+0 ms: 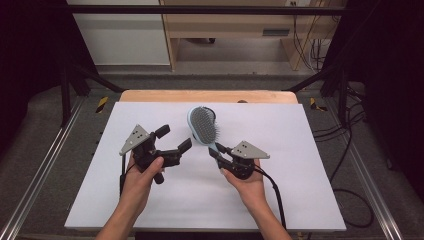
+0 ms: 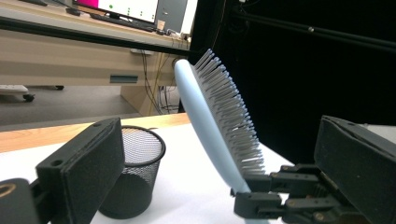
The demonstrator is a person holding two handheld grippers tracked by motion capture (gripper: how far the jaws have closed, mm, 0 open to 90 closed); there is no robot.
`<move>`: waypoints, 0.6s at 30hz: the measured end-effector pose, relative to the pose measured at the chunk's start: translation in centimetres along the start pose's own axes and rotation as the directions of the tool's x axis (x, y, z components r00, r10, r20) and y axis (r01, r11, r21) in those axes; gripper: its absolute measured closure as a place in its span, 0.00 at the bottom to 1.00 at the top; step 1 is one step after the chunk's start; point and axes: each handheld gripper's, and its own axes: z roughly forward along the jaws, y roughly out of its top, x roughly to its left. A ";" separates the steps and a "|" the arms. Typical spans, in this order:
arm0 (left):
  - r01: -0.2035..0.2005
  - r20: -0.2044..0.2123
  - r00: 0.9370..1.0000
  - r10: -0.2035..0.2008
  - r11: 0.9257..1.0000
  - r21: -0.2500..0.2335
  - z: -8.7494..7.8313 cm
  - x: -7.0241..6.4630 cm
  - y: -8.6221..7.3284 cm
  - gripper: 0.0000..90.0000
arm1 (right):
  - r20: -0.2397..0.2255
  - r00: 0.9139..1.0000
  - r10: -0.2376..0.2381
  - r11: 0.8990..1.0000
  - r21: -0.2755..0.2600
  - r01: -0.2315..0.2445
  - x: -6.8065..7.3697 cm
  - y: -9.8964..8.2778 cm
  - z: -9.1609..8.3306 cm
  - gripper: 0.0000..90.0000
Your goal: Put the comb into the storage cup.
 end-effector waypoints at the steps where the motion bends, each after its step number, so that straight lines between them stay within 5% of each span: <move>1: 0.000 0.003 1.000 0.000 1.000 -0.001 0.0 -0.1 0.1 0.02 | -0.002 1.000 -0.003 1.000 -0.001 0.003 0.1 0.0 0.0 0.77; 18: -0.006 0.014 1.000 0.006 1.000 0.003 1.5 -1.1 0.5 0.02 | -0.010 1.000 0.008 1.000 -0.025 -0.008 0.4 0.1 0.0 0.77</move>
